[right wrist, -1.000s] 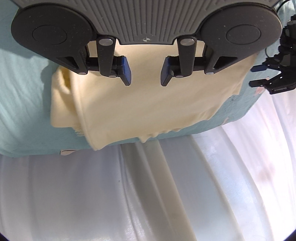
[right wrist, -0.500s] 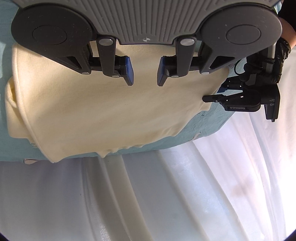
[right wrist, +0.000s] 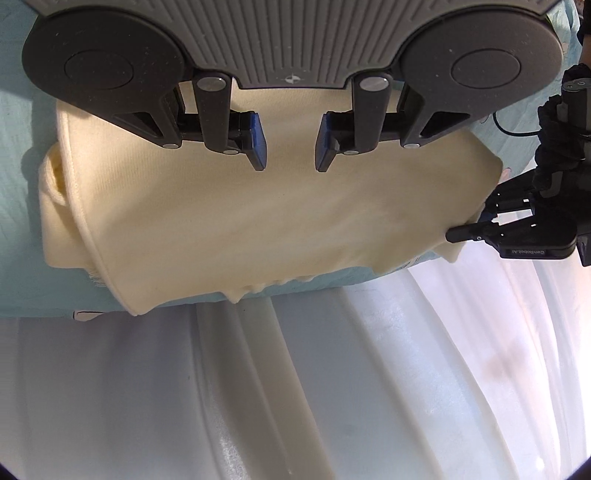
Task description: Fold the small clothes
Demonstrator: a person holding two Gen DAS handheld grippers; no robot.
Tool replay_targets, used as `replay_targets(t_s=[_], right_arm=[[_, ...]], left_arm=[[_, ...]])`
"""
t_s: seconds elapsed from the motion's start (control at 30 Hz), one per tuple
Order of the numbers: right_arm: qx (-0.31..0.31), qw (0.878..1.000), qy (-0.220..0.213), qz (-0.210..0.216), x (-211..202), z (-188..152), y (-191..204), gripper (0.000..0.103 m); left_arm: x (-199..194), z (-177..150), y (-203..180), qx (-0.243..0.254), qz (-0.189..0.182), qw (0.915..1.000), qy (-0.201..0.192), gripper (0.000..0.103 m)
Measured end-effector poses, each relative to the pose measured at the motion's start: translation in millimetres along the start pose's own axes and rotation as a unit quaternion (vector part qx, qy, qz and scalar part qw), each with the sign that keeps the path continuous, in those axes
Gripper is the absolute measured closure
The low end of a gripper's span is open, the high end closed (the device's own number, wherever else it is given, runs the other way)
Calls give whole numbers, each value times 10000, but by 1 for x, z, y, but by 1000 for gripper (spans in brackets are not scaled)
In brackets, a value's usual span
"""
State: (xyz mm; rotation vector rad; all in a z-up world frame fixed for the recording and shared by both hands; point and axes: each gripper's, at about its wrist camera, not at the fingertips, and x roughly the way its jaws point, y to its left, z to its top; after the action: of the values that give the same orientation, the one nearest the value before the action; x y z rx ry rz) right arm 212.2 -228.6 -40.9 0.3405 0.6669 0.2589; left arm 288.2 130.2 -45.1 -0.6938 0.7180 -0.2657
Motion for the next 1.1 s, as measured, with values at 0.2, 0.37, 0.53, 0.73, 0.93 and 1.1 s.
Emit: replay_targets(t_s=[0.2, 0.37, 0.53, 0.73, 0.93, 1.1], right_arm=[[195, 9995, -159, -185, -9, 4, -12, 74], [239, 9991, -152, -327, -15, 2, -20, 74], [322, 9984, -112, -462, -13, 2, -27, 74], [189, 9991, -103, -361, -4, 8, -15, 74], [-466, 9989, -60, -7, 22, 21, 27, 74], [-806, 9964, 224, 158, 57, 20, 54, 77]], left_arm=[[26, -31, -74, 947, -188, 9951, 226, 87], [74, -77, -93, 1507, 135, 9856, 761, 92], [81, -102, -96, 1899, 126, 9779, 865, 85], [33, -91, -87, 1560, -209, 9843, 804, 75], [-14, -72, -57, 1264, 484, 9908, -57, 67], [4, -71, -35, 1061, 1020, 9891, 95, 67]])
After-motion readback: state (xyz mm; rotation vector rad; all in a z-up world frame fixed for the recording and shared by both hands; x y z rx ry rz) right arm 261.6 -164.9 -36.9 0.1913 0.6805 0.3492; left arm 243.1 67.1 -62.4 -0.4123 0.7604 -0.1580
